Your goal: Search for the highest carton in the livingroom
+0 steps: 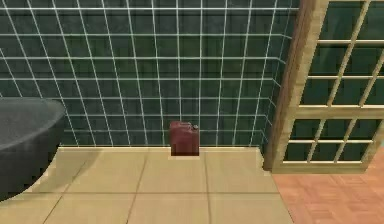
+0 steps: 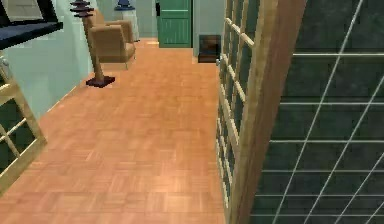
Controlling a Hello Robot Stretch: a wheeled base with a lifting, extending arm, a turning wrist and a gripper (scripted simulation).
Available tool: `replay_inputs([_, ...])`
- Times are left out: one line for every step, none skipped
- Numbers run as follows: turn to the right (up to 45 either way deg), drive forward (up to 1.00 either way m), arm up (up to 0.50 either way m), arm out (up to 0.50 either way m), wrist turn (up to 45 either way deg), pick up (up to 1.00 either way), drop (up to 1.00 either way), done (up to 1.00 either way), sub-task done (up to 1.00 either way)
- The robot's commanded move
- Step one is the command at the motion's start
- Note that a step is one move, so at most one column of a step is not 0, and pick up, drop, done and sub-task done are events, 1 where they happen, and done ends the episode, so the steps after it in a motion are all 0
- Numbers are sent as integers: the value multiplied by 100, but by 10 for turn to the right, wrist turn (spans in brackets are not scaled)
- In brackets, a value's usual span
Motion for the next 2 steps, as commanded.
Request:
replay_inputs([450,0,0,0,0,0,0,0,0])
replay_inputs([150,0,0,0,0,0,0,0,0])
